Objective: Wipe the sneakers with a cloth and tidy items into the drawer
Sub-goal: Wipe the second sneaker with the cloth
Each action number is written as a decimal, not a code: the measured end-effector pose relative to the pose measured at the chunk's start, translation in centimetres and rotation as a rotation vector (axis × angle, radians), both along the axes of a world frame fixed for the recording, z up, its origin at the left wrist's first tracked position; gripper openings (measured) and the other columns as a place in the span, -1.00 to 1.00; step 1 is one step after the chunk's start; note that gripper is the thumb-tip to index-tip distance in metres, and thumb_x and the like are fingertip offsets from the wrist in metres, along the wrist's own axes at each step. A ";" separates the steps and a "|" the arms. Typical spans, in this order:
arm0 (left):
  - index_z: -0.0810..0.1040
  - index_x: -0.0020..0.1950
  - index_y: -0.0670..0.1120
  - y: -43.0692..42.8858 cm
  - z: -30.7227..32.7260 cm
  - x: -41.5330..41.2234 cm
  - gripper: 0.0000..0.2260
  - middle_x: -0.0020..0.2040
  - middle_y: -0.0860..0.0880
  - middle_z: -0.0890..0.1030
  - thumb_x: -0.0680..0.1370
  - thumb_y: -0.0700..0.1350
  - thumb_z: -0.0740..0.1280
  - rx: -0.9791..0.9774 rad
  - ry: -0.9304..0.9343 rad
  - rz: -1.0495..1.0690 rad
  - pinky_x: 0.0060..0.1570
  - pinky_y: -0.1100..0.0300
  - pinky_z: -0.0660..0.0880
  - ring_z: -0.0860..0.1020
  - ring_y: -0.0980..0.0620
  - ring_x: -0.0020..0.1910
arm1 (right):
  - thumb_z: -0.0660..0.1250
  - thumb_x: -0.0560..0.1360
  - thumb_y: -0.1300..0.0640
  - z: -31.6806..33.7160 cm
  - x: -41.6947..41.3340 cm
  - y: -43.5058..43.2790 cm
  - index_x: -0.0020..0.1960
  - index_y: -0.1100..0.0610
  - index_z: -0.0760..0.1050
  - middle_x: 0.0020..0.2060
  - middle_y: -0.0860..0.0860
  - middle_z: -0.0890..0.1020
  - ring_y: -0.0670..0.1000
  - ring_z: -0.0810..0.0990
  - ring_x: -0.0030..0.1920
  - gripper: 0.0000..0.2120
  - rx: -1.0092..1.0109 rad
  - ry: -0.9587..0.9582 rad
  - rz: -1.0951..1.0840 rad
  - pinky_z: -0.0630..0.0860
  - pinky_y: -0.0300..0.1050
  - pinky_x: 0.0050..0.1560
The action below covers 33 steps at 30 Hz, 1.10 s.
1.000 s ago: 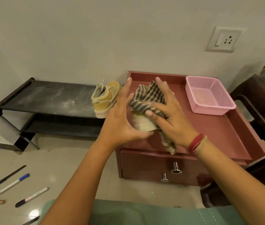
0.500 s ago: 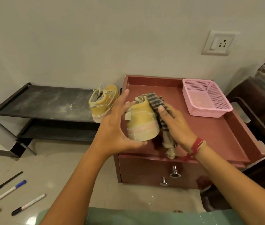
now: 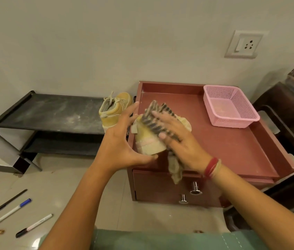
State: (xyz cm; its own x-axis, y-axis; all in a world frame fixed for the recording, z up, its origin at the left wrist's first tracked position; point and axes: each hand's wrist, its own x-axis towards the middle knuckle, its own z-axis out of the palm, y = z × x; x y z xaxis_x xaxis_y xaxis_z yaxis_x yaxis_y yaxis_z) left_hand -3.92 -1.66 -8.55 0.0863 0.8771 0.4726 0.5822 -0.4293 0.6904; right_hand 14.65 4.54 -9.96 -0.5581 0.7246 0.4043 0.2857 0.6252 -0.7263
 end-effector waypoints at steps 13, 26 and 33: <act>0.41 0.33 0.04 -0.4 0.1 -2.0 -0.19 0.18 0.24 0.52 0.15 0.04 0.65 -0.052 0.127 0.058 0.10 0.52 0.32 0.47 0.31 0.17 | 0.11 0.57 -0.16 -0.4 1.4 1.6 0.33 -0.05 0.41 0.29 -0.15 0.47 -0.19 0.33 0.35 -0.61 -0.079 -0.141 -0.137 0.24 -0.23 0.40; 0.24 0.44 -0.06 0.0 -1.2 -0.7 -0.15 0.30 0.01 0.33 0.23 0.08 0.51 -0.044 0.355 0.192 0.06 0.22 0.42 0.36 0.09 0.22 | 0.09 0.57 -0.12 -0.8 -2.2 -1.3 0.36 0.04 0.41 0.34 -0.03 0.45 -0.01 0.33 0.40 -0.56 0.029 -0.053 -0.198 0.19 -0.03 0.45; 0.26 0.44 -0.09 0.4 -0.9 -1.0 -0.15 0.28 0.01 0.35 0.24 0.02 0.56 -0.086 0.308 0.208 0.06 0.26 0.35 0.31 0.18 0.17 | 0.04 0.54 -0.19 -2.3 -0.8 0.4 0.39 -0.22 0.24 0.46 -0.19 0.22 -0.04 0.05 0.51 -0.58 0.012 -0.159 -0.279 -0.05 0.22 0.49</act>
